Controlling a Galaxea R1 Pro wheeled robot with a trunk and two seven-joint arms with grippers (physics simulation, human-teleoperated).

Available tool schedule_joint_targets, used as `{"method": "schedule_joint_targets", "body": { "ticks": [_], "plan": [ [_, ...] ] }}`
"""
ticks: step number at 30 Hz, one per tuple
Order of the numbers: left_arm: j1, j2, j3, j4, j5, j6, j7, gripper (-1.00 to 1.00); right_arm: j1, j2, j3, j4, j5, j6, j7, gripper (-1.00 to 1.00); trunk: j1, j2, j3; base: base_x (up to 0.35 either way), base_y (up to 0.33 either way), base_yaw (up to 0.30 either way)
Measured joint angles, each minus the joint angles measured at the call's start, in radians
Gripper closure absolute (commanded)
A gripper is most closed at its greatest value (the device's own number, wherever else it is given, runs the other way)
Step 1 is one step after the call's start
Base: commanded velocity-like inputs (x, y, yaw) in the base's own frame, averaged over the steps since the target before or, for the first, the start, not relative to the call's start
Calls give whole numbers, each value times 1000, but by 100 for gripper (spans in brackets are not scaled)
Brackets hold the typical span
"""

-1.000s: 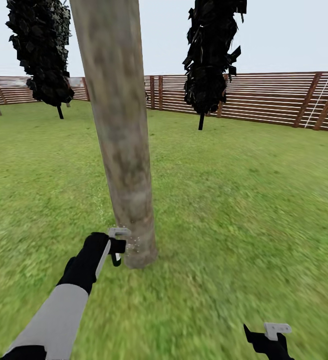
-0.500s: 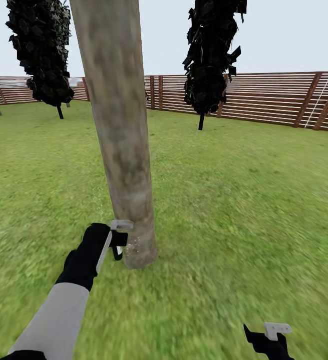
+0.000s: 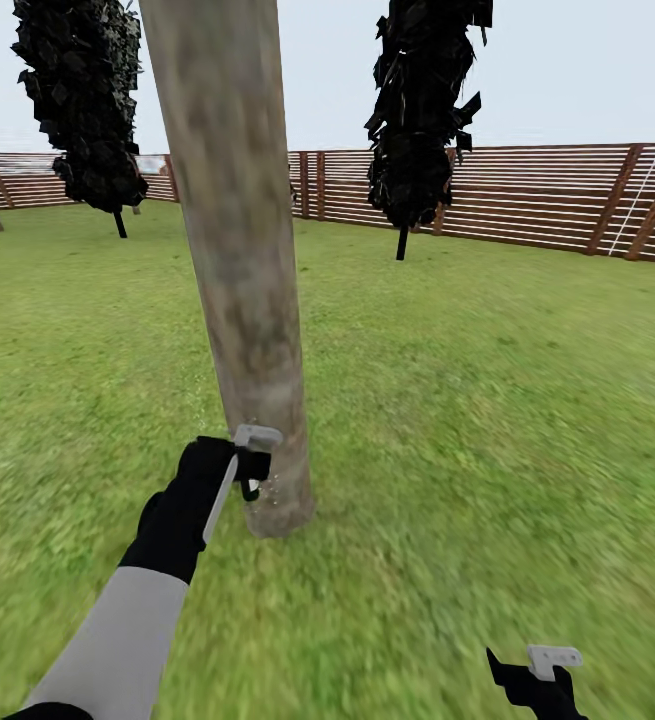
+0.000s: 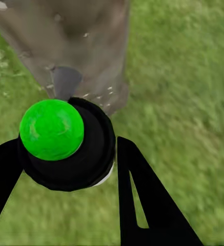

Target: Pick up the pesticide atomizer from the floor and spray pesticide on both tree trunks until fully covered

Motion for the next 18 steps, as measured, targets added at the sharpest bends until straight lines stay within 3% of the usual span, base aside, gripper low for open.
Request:
{"method": "schedule_joint_targets", "body": {
  "ticks": [3, 8, 10, 13, 15, 18],
  "plan": [
    [-1, 8, 3, -33, 15, 1, 0, 100, 0, 0, 0, 0, 0, 0, 0, -100, 0, 0, 0, 0, 0, 0],
    [1, 33, 79, -46, 12, 4, 0, 100, 0, 0, 0, 0, 0, 0, 0, -100, 0, 0, 0, 0, 0, 0],
    [2, 43, 84, -46, 21, 5, 0, 100, 0, 0, 0, 0, 0, 0, 0, -100, 0, 0, 0, 0, 0, 0],
    [4, 35, 71, -46, 29, 6, 0, 100, 0, 0, 0, 0, 0, 0, 0, -100, 0, 0, 0, 0, 0, 0],
    [2, 26, 43, -47, 28, 6, 0, 100, 0, 0, 0, 0, 0, 0, 0, -100, 0, 0, 0, 0, 0, 0],
    [-6, -7, 5, -52, 35, 7, 0, 100, 0, 0, 0, 0, 0, 0, 0, -100, 0, 0, 0, 0, 0, 0]
  ]
}}
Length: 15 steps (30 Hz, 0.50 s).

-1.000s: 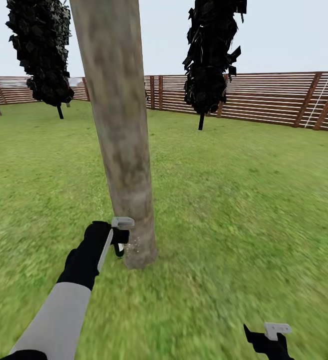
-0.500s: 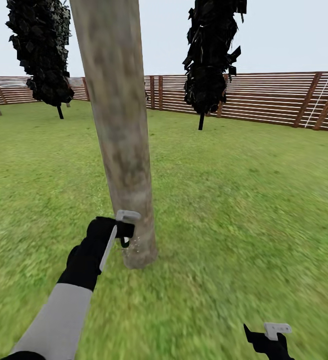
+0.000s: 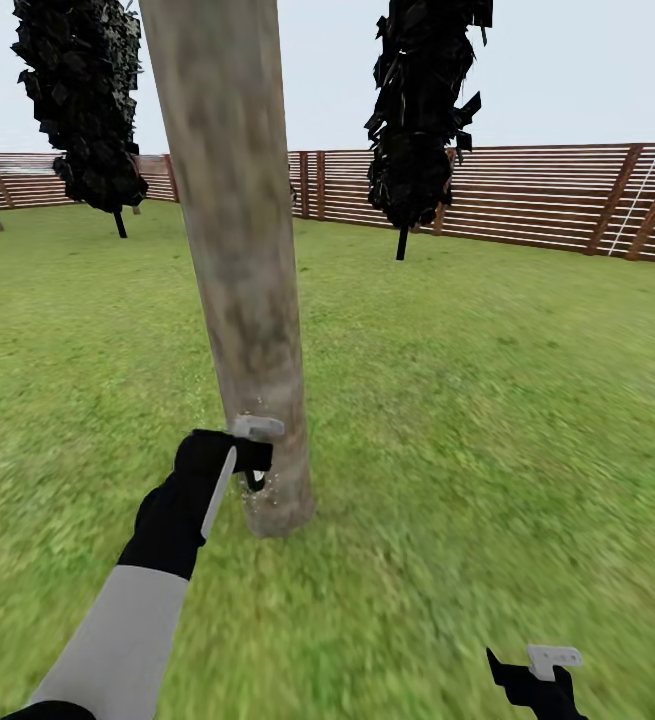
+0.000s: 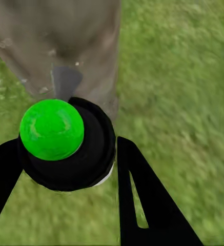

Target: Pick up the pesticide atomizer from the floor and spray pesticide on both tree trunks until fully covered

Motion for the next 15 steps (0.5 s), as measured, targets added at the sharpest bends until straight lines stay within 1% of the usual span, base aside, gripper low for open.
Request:
{"method": "schedule_joint_targets", "body": {
  "ticks": [2, 5, 7, 9, 10, 13, 15],
  "plan": [
    [-3, -7, -5, -19, -9, 0, 0, 100, 0, 0, 0, 0, 0, 0, 0, -100, 0, 0, 0, 0, 0, 0],
    [-5, 1, 1, -50, -11, 0, 0, 100, 0, 0, 0, 0, 0, 0, 0, -100, 0, 0, 0, 0, 0, 0],
    [-6, 9, 21, -60, -13, 0, 0, 100, 0, 0, 0, 0, 0, 0, 0, -100, 0, 0, 0, 0, 0, 0],
    [-13, 22, 55, -83, -18, 0, 0, 100, 0, 0, 0, 0, 0, 0, 0, -100, 0, 0, 0, 0, 0, 0],
    [-18, 34, 79, -95, -20, 0, 0, 100, 0, 0, 0, 0, 0, 0, 0, -100, 0, 0, 0, 0, 0, 0],
    [-25, 53, 96, -101, -12, 1, 0, 100, 0, 0, 0, 0, 0, 0, 0, -100, 0, 0, 0, 0, 0, 0],
    [-26, 57, 100, -101, -9, 1, 0, 100, 0, 0, 0, 0, 0, 0, 0, -100, 0, 0, 0, 0, 0, 0]
  ]
}}
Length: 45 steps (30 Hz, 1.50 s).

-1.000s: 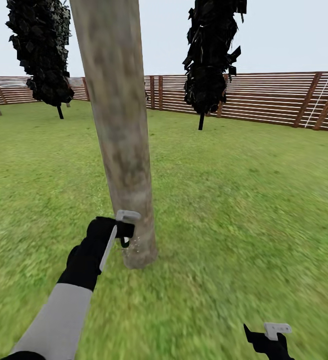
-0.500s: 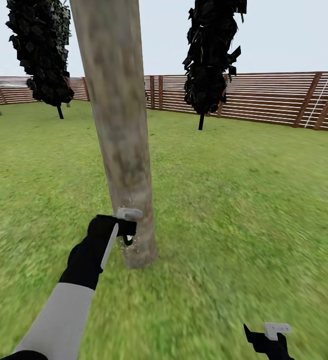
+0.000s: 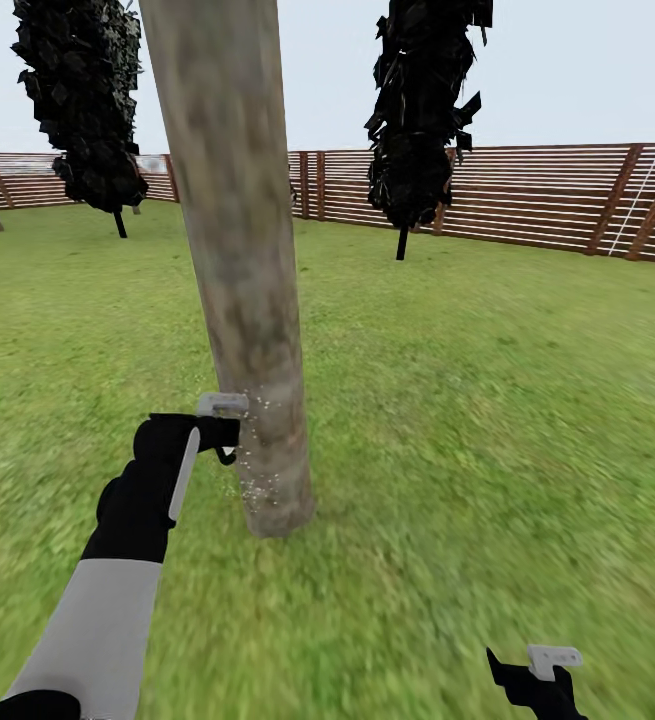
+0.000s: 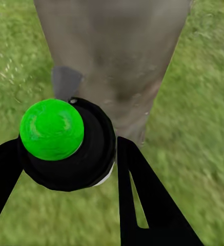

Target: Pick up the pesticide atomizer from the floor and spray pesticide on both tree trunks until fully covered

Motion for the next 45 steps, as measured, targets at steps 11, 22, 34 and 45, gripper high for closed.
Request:
{"method": "schedule_joint_targets", "body": {
  "ticks": [11, 22, 34, 45],
  "plan": [
    [32, 3, 0, 51, -2, -9, 2, 100, 0, 0, 0, 0, 0, 0, 1, -100, 0, 0, 0, 0, 0, 0],
    [143, -5, -7, 352, -5, -211, 18, 100, 0, 1, 1, 1, 0, 0, 1, -100, 0, 0, 0, 0, 0, 0],
    [262, -10, 4, 552, 5, -500, 153, 100, 0, 2, 2, 1, 0, 0, 5, -100, 0, 0, 0, 0, 0, 0],
    [271, -4, 8, 549, 22, -506, 159, 100, 0, 2, 0, 0, 0, 0, 8, -100, 0, 0, 0, 90, -205, 3]
  ]
}}
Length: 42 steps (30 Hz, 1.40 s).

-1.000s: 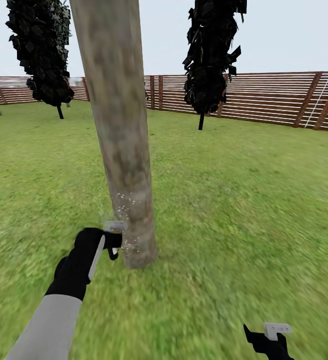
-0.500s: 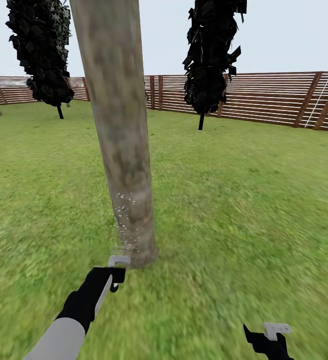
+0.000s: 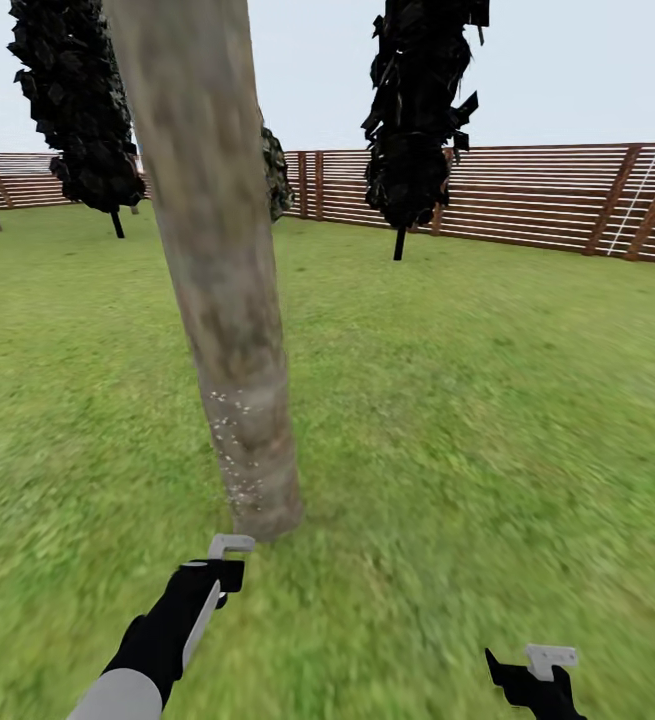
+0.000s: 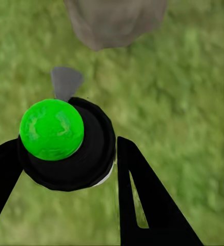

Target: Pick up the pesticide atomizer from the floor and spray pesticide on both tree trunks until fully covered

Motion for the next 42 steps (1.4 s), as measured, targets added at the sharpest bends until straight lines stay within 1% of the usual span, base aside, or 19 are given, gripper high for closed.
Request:
{"method": "schedule_joint_targets", "body": {
  "ticks": [3, 14, 33, 39, 40, 42],
  "plan": [
    [0, -1, -1, 0, 0, 0, 0, 100, 0, 0, 0, 0, 0, 0, 0, -100, 0, 0, 0, 119, -259, 151],
    [0, -3, 1, 3, 1, 0, 0, 100, 0, 0, 1, 1, 0, 0, 0, -100, 0, 0, 0, 137, -259, 262],
    [1, -6, 2, 5, 4, 0, 1, 100, 0, -2, 0, 0, 0, 0, -1, -100, 0, 0, 0, 161, -259, 10],
    [1, -5, 3, 5, 3, 0, 0, 100, 0, -2, 1, 0, 0, 0, -1, -100, 0, 0, 0, 156, -259, 224],
    [1, -5, 35, 5, -1, 0, 1, 100, 0, -2, 1, 0, 0, 0, -1, -100, 0, 0, 0, 84, -265, 276],
    [1, -5, 76, 5, 1, -1, 0, 100, 0, -2, 1, 0, 0, 0, -1, -100, 0, 0, 0, 33, -269, 277]
  ]
}}
